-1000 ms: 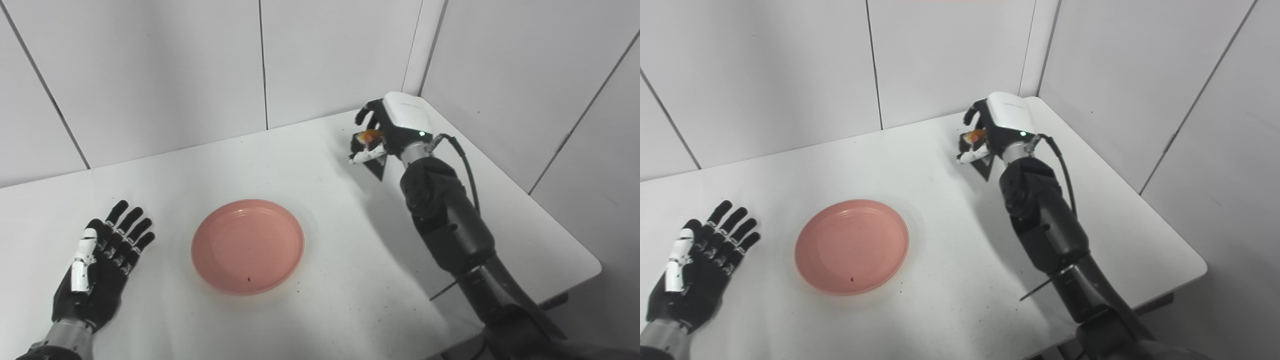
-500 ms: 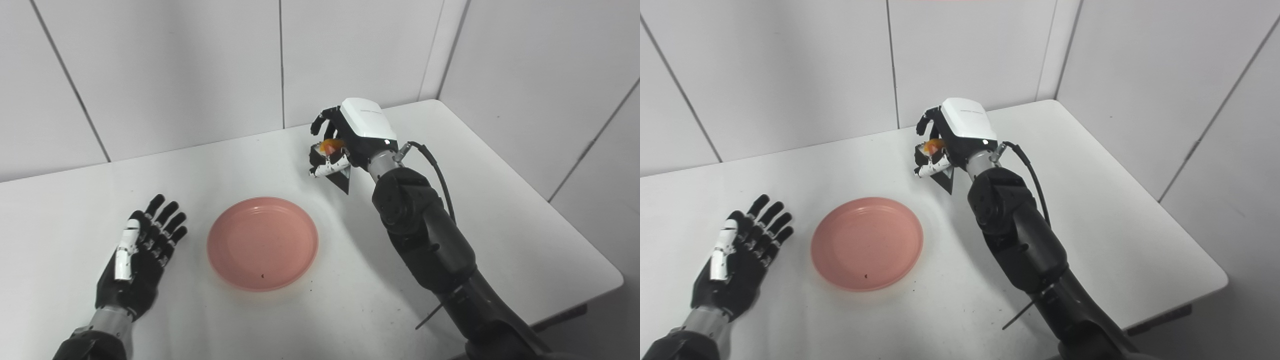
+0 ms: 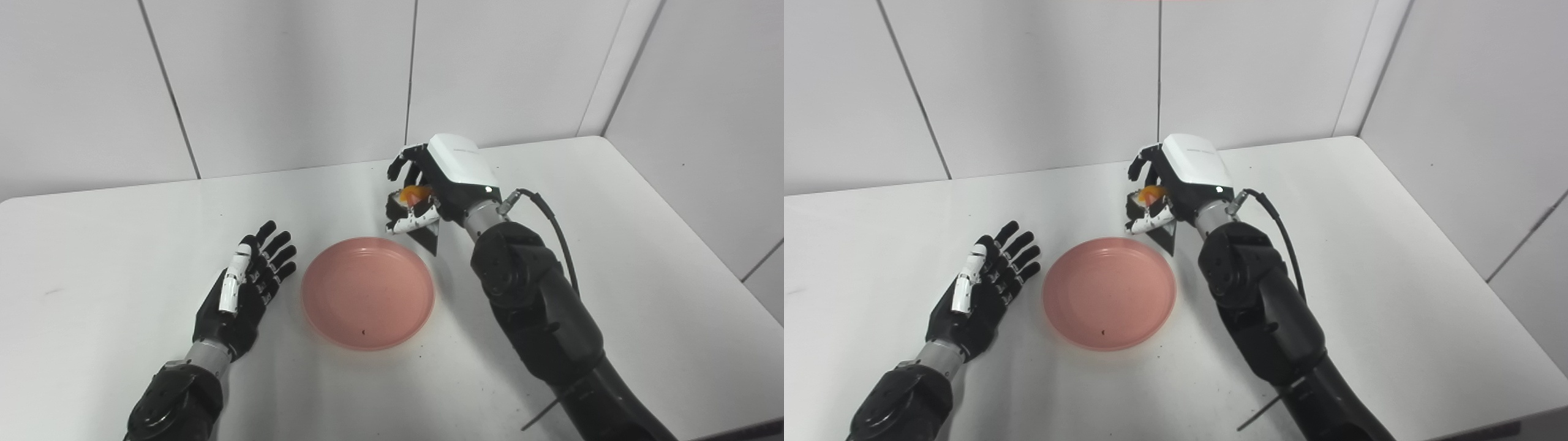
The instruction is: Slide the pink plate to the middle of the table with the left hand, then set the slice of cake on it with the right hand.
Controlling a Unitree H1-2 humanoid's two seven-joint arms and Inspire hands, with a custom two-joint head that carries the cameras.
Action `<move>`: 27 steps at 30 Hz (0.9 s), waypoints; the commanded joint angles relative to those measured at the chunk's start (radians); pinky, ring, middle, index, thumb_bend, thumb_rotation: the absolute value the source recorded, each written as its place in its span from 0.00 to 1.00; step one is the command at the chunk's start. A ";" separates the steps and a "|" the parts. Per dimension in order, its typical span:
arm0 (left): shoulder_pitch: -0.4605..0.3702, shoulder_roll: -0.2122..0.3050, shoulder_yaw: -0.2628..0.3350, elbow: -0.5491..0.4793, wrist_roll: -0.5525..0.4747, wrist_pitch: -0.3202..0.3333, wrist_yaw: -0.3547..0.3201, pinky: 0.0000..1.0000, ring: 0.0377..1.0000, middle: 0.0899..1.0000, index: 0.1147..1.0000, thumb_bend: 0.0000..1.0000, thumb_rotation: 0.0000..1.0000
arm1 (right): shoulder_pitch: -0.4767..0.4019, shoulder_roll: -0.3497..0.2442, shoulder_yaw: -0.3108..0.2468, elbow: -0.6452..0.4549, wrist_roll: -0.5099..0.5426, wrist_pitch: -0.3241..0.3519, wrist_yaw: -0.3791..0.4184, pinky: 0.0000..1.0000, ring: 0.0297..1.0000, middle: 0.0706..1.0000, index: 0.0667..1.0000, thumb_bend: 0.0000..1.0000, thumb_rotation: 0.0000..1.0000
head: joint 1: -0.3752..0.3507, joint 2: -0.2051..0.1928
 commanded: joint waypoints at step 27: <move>0.013 -0.064 -0.013 0.005 0.068 0.108 0.062 0.89 0.89 0.90 0.90 0.37 1.00 | 0.025 -0.008 0.116 -0.018 -0.019 -0.099 -0.004 0.30 0.36 0.37 0.50 0.52 0.00 | 0.070 0.059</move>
